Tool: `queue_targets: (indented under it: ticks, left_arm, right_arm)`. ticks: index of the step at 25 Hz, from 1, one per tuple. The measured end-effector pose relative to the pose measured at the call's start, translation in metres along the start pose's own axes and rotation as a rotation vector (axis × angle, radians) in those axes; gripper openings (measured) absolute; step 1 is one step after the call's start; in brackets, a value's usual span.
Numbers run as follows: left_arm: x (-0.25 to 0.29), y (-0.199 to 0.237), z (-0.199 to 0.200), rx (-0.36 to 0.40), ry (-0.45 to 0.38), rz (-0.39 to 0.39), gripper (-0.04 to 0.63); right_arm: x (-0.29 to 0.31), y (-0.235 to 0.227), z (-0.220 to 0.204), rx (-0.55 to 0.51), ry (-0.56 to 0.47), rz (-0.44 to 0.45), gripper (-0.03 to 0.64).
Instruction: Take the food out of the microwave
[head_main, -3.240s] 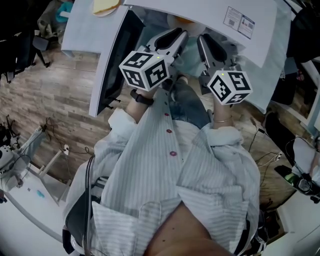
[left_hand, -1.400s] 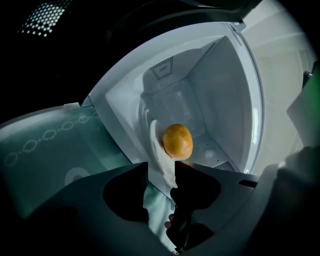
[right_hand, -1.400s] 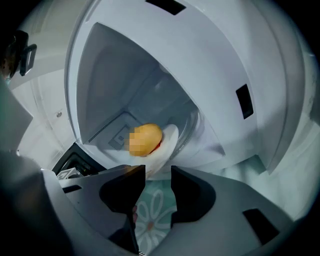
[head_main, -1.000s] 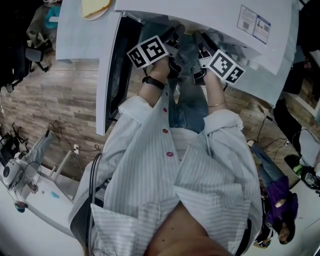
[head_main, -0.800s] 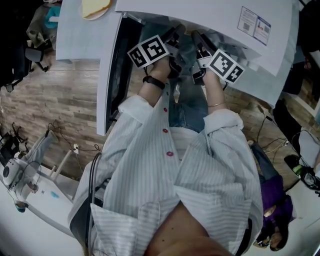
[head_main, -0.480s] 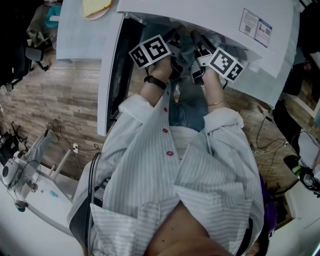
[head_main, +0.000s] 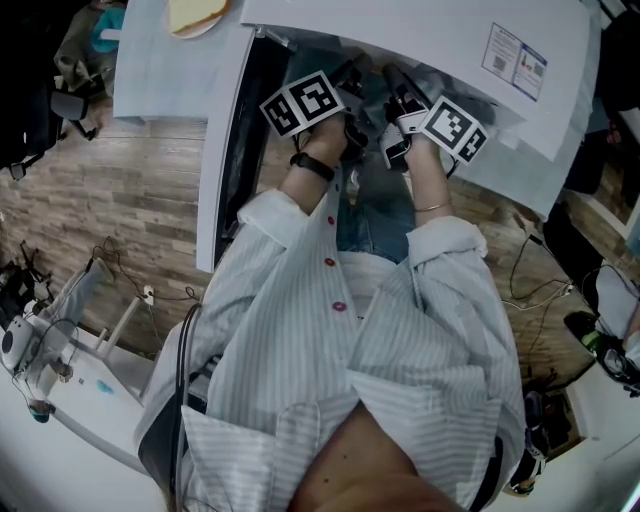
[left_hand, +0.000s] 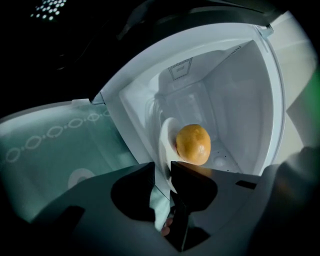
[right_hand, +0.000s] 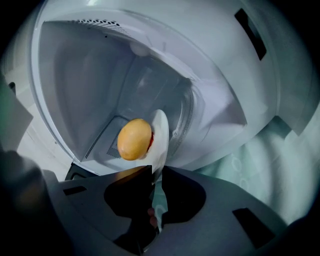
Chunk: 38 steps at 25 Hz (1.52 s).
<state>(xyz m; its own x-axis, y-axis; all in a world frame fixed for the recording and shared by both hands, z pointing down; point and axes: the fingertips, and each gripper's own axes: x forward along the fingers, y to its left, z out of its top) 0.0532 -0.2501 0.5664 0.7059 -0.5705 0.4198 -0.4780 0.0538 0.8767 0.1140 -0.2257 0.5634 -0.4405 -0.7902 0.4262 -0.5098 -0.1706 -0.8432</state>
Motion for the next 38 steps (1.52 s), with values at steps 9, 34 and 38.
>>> queue_targets:
  ticks: [9,34,38]
  left_arm:
    - [-0.013,-0.005,0.006,-0.029,-0.022,-0.013,0.072]
    - [-0.054,-0.006,-0.023,-0.107,-0.198,0.025,0.051]
    - [-0.070,-0.008,-0.029,-0.130,-0.237,0.041,0.051]
  right_arm:
    - [-0.001,0.014,-0.005,0.044,-0.001,0.028,0.064]
    - [-0.031,0.020,-0.030,0.057,0.148,0.122,0.061]
    - [-0.038,0.028,-0.039,0.051,0.189,0.140,0.060]
